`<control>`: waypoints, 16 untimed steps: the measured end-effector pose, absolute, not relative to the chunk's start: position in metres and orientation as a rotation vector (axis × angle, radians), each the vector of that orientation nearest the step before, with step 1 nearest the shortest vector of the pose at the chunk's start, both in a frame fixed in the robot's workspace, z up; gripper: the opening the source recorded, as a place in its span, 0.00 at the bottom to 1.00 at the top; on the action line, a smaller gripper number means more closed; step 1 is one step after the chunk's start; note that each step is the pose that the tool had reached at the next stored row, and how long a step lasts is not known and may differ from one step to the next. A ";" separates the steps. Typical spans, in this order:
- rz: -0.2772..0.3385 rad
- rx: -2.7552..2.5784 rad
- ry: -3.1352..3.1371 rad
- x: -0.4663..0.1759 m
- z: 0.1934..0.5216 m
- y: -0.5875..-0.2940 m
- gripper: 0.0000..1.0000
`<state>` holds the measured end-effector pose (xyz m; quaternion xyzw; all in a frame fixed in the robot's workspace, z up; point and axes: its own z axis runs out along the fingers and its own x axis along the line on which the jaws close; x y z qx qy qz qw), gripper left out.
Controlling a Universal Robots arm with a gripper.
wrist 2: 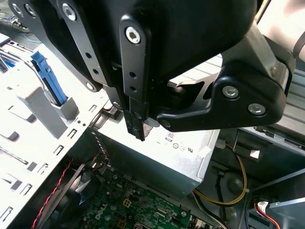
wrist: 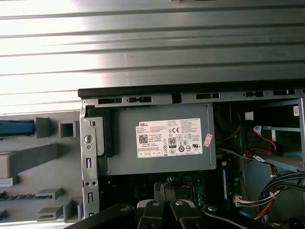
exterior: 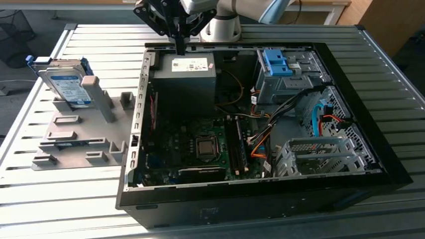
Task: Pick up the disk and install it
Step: 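Reach for the disk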
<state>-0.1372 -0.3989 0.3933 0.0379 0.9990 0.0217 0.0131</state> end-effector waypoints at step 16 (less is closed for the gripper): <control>0.068 0.118 3.113 -0.142 0.393 -0.399 0.11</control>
